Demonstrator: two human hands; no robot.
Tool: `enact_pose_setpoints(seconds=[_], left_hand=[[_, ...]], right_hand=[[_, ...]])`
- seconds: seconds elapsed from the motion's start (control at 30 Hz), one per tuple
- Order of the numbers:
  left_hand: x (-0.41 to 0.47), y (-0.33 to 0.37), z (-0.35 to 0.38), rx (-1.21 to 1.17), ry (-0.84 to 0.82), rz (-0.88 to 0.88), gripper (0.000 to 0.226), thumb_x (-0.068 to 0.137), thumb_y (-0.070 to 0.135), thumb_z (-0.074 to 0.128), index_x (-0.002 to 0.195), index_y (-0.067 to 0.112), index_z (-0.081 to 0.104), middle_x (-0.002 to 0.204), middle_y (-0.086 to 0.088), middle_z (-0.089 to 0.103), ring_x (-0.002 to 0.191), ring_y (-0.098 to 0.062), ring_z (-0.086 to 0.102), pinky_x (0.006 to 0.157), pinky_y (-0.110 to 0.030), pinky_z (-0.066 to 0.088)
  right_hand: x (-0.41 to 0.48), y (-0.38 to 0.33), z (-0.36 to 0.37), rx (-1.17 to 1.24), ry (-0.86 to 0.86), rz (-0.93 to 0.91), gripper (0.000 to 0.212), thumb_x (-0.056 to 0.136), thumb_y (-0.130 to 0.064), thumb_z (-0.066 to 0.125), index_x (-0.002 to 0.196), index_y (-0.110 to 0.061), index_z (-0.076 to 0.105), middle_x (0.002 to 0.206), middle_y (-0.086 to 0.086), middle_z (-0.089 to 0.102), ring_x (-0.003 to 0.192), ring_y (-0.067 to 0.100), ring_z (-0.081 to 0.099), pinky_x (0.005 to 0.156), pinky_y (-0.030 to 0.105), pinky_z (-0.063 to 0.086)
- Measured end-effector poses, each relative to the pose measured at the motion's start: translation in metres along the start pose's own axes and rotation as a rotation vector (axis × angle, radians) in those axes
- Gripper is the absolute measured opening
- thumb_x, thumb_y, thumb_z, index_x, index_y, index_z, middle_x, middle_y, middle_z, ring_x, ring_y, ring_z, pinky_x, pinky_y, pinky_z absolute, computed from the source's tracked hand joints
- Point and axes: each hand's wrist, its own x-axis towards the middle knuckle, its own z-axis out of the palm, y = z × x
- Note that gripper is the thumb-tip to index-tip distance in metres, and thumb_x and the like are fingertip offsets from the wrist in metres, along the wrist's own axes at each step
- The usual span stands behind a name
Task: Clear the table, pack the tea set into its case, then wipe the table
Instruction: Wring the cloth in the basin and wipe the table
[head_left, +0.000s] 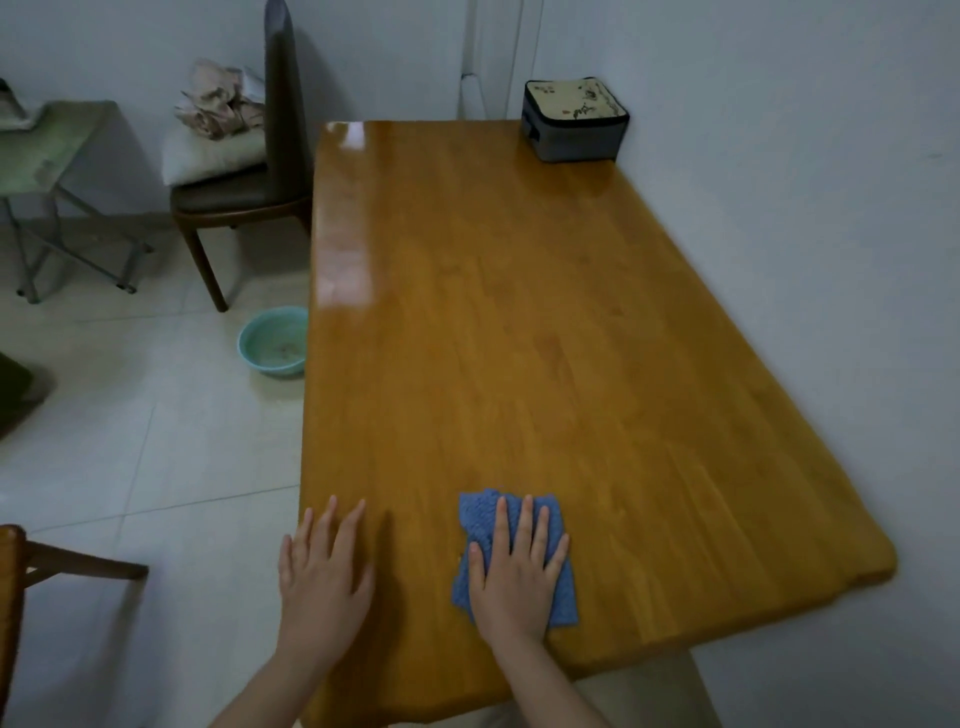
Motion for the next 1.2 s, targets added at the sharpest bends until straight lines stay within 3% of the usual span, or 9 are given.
enact_pose_setpoints(seconds=[0.23,0.47,0.57,0.67,0.8,0.9,1.07,1.13,1.2], left_hand=[[0.004,-0.051,-0.024,0.05,-0.032,-0.029,0.064,0.095,0.041,0.048,0.151,0.032,0.02,0.161,-0.001,0.014,0.149,-0.026,0.004,0.118,-0.046,-0.001],[0.026,-0.055,-0.026,0.033,-0.05,-0.081,0.06,0.092,0.044,0.048,0.148,0.037,0.028,0.158,0.001,0.023,0.147,-0.027,0.014,0.117,-0.048,0.009],[0.036,-0.058,-0.027,0.017,-0.024,-0.107,0.057,0.084,0.036,0.059,0.14,0.031,0.046,0.148,-0.007,0.044,0.138,-0.037,0.037,0.109,-0.059,0.027],[0.045,-0.073,-0.021,0.049,-0.027,-0.123,0.066,0.068,0.049,0.044,0.129,0.028,0.059,0.134,-0.012,0.057,0.121,-0.042,0.054,0.094,-0.062,0.04],[0.057,-0.075,-0.024,-0.015,-0.036,-0.237,0.078,0.059,0.044,0.053,0.135,0.026,0.056,0.145,-0.012,0.048,0.131,-0.04,0.045,0.103,-0.06,0.033],[0.062,-0.076,-0.026,-0.075,-0.06,-0.25,0.08,0.053,0.041,0.056,0.132,0.03,0.057,0.138,-0.017,0.054,0.122,-0.045,0.051,0.095,-0.066,0.039],[0.073,-0.098,-0.029,-0.161,0.055,-0.137,0.06,0.084,0.071,0.012,0.143,0.059,0.011,0.118,-0.025,0.064,0.097,-0.049,0.064,0.071,-0.06,0.049],[0.085,-0.108,-0.036,-0.127,-0.005,-0.086,0.062,0.083,0.063,0.022,0.144,0.058,0.009,0.112,-0.027,0.066,0.091,-0.05,0.065,0.065,-0.059,0.05],[0.104,-0.123,-0.045,-0.058,-0.063,-0.038,0.083,0.059,0.053,0.038,0.14,0.056,0.017,0.11,-0.025,0.067,0.088,-0.05,0.067,0.061,-0.06,0.052]], right_hand=[[-0.017,-0.066,0.011,-0.011,-0.043,-0.041,0.075,0.091,-0.066,0.026,0.147,-0.018,0.041,0.155,0.013,0.03,0.143,0.036,0.027,0.109,0.065,0.02],[-0.009,-0.078,0.011,-0.089,-0.111,-0.341,0.08,0.076,-0.085,0.034,0.146,-0.045,0.035,0.157,0.01,0.031,0.141,0.04,0.029,0.1,0.073,0.021],[0.003,-0.095,0.014,-0.09,-0.131,-0.412,0.084,0.072,-0.087,0.036,0.145,-0.046,0.034,0.156,0.009,0.033,0.14,0.039,0.029,0.098,0.072,0.022],[0.018,-0.113,0.018,-0.092,-0.153,-0.473,0.082,0.072,-0.086,0.036,0.144,-0.047,0.035,0.155,0.008,0.033,0.139,0.038,0.031,0.098,0.071,0.022],[0.037,-0.136,0.018,-0.106,-0.148,-0.519,0.075,0.078,-0.083,0.033,0.143,-0.046,0.038,0.154,0.008,0.035,0.138,0.037,0.033,0.098,0.069,0.022],[0.044,-0.15,0.021,-0.087,-0.127,-0.5,0.076,0.076,-0.083,0.034,0.141,-0.045,0.041,0.152,0.009,0.038,0.138,0.039,0.031,0.098,0.07,0.022],[0.059,-0.183,0.028,-0.054,-0.081,-0.424,0.081,0.066,-0.08,0.046,0.138,-0.043,0.045,0.149,0.01,0.043,0.135,0.039,0.036,0.097,0.07,0.024],[0.067,-0.196,0.03,-0.037,-0.079,-0.375,0.082,0.065,-0.077,0.049,0.139,-0.043,0.044,0.149,0.011,0.043,0.134,0.039,0.038,0.098,0.07,0.025],[0.072,-0.211,0.034,-0.031,-0.061,-0.311,0.081,0.069,-0.073,0.049,0.143,-0.041,0.041,0.149,0.011,0.042,0.134,0.039,0.039,0.1,0.071,0.024]])
